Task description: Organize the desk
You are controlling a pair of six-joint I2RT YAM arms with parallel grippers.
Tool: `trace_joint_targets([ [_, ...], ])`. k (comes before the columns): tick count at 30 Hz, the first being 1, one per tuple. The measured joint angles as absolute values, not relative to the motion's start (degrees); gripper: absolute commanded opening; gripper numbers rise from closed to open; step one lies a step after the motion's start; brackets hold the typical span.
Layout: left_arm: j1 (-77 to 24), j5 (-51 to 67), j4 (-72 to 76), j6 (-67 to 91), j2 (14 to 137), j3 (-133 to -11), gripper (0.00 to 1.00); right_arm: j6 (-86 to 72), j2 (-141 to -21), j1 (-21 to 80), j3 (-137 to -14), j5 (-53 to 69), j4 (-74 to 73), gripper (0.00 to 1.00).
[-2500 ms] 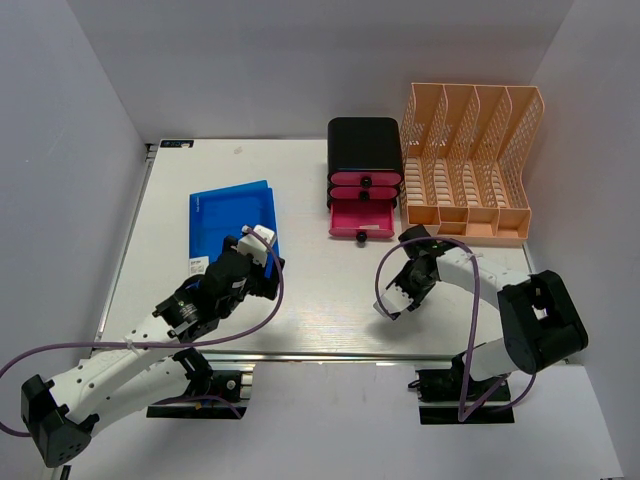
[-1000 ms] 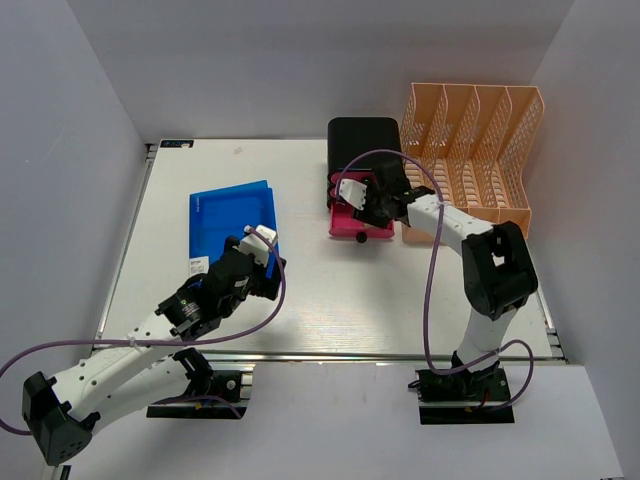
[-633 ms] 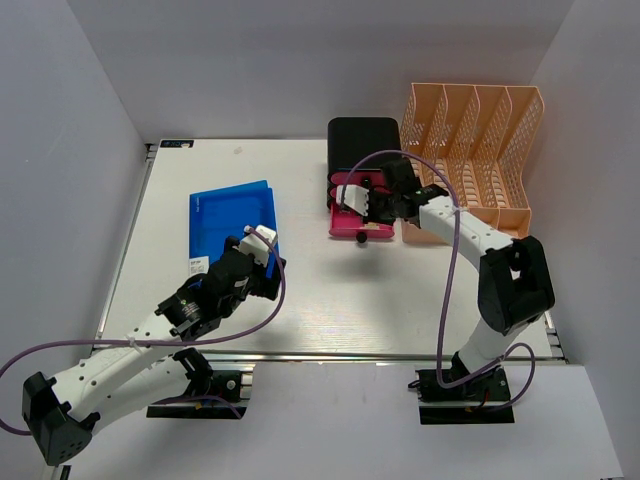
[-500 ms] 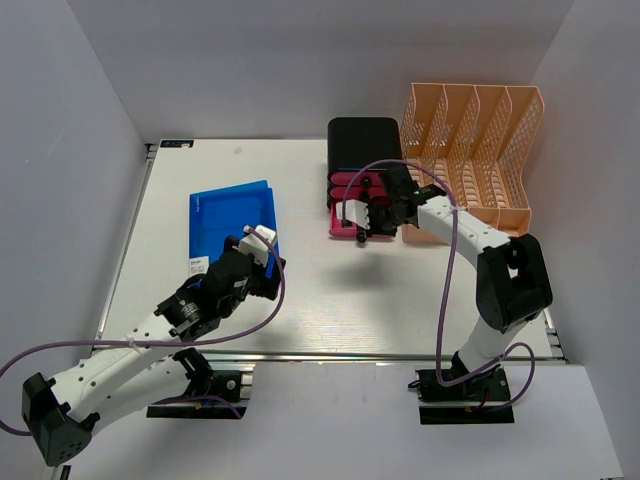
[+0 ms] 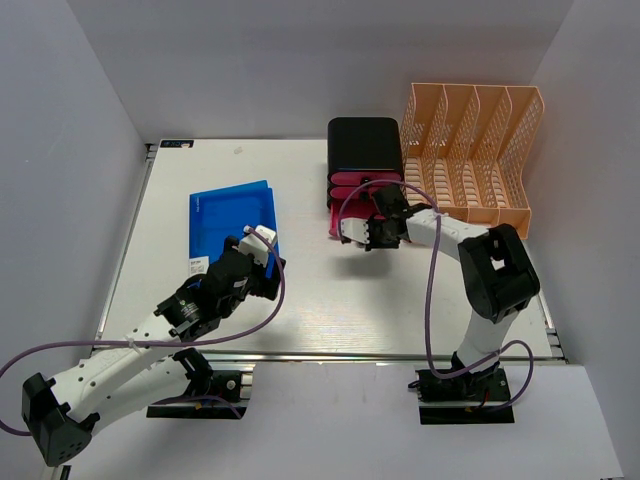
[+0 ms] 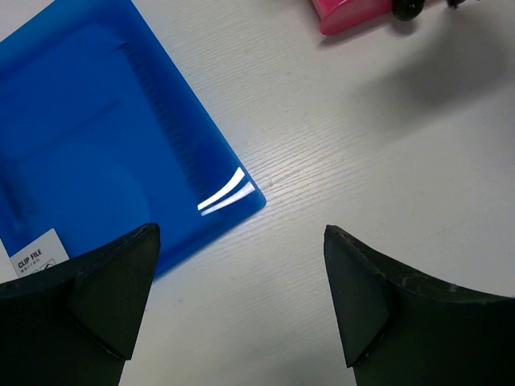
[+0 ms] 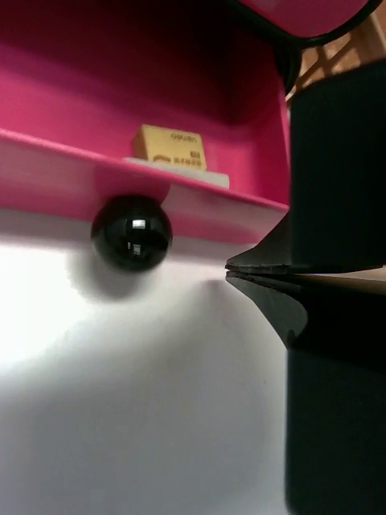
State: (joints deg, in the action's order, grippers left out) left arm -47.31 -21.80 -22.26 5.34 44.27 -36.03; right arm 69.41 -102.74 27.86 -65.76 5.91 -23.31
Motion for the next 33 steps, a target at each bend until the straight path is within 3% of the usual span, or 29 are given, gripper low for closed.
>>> trace_joint_targets([
  [13,-47.3,-21.8,-22.3,5.3,44.7,-36.0,0.92,64.4,-105.3,29.9,-61.4,-8.5,0.4,0.00],
  [33,-47.3,-21.9,-22.3,5.3,46.1,-36.0,0.92,62.1,-113.5,30.0,-66.5,-16.7,9.6,0.03],
])
